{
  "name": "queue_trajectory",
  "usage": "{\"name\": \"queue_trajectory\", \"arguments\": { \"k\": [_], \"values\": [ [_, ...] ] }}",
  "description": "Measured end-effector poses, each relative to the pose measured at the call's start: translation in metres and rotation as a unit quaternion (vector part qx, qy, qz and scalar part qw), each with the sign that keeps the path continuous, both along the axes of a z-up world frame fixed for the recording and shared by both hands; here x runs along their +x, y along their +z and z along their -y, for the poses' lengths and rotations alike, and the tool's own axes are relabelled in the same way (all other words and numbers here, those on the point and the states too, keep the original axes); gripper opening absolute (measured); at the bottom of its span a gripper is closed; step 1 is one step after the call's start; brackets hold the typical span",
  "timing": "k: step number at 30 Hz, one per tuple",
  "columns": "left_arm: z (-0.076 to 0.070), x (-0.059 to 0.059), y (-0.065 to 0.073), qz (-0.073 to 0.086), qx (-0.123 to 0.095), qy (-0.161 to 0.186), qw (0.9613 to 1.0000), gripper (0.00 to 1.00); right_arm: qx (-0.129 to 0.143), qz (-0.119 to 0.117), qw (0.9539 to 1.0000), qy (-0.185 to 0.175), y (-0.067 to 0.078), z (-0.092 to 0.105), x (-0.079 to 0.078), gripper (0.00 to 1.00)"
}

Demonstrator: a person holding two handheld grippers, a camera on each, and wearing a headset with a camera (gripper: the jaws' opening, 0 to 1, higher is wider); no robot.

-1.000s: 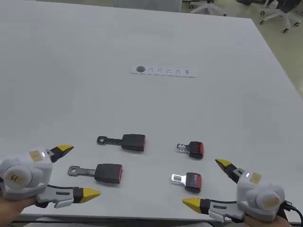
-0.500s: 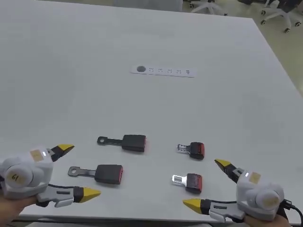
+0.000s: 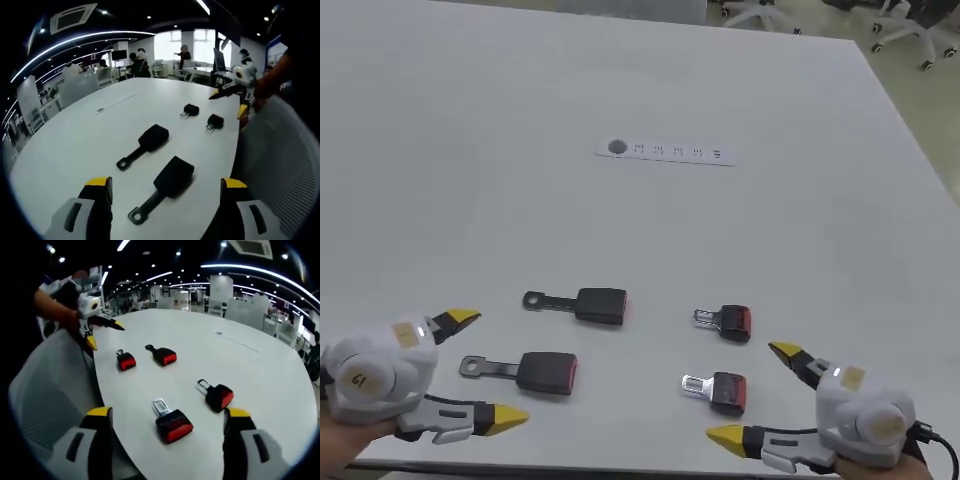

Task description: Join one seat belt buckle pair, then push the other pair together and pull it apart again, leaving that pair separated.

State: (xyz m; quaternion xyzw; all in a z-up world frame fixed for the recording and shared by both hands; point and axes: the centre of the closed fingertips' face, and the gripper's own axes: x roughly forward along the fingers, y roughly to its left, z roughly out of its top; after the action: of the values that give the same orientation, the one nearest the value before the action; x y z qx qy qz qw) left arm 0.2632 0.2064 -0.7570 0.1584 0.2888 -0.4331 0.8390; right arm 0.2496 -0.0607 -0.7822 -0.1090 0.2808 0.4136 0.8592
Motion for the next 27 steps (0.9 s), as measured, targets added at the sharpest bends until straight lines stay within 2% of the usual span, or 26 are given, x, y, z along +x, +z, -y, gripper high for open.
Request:
{"name": "queue_trajectory", "arguments": {
  "k": [13,27],
  "values": [
    [0.003,0.006,-0.01,-0.005,0.021,-0.033,0.9992,0.89,-0.007,-0.018,0.9997,0.016,-0.01,-0.002,0.005,0.88],
    [0.008,0.008,-0.027,-0.016,0.048,-0.078,0.9957,0.84,-0.014,-0.039,0.9987,0.031,-0.023,-0.003,0.006,0.85]
  ]
}}
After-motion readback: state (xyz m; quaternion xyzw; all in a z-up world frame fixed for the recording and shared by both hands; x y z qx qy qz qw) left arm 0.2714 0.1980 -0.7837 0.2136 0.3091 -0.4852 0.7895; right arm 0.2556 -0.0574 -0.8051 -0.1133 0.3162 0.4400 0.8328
